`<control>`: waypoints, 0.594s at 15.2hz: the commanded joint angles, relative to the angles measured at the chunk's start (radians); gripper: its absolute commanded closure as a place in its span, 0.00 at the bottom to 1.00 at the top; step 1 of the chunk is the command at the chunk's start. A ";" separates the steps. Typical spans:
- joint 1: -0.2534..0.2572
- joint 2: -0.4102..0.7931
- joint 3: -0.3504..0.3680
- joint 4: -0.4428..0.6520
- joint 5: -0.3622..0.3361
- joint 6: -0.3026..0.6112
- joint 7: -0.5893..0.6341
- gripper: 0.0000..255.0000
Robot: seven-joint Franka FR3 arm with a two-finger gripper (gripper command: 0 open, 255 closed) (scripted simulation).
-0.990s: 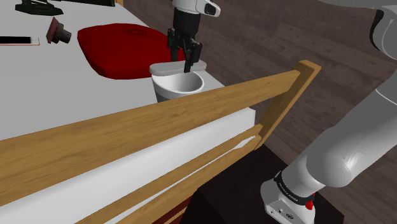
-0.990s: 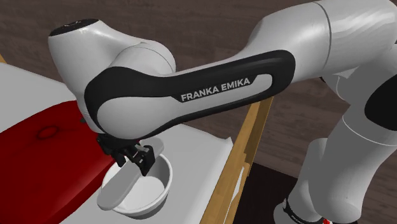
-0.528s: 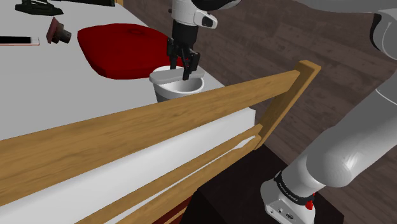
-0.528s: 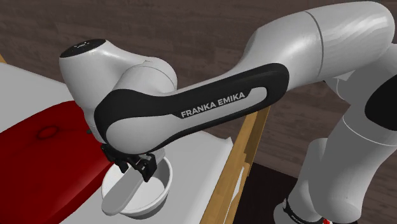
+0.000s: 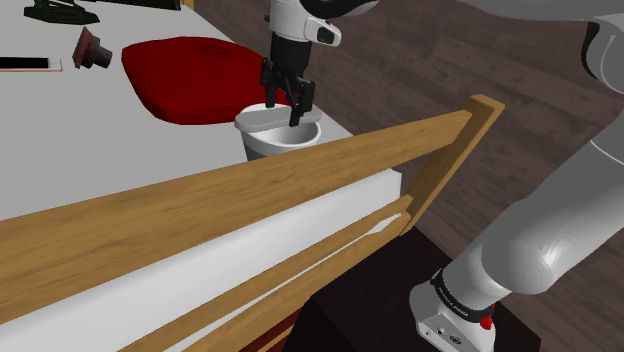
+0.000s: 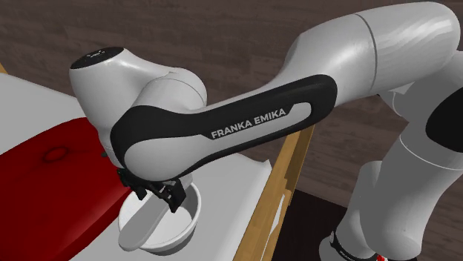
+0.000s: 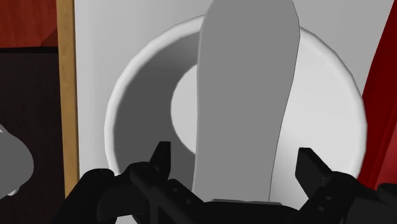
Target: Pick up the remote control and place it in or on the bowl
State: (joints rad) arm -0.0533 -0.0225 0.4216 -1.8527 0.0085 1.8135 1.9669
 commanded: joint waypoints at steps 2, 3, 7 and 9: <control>0.000 0.000 0.000 0.000 0.000 0.000 0.000 0.00; -0.001 0.000 -0.001 0.000 0.000 0.000 -0.001 0.00; 0.000 0.006 0.000 0.133 -0.002 -0.129 0.001 0.00; 0.000 0.006 0.000 0.133 -0.002 -0.129 0.001 0.00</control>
State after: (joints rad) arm -0.0533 -0.0139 0.4219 -1.7253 0.0049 1.6942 1.9687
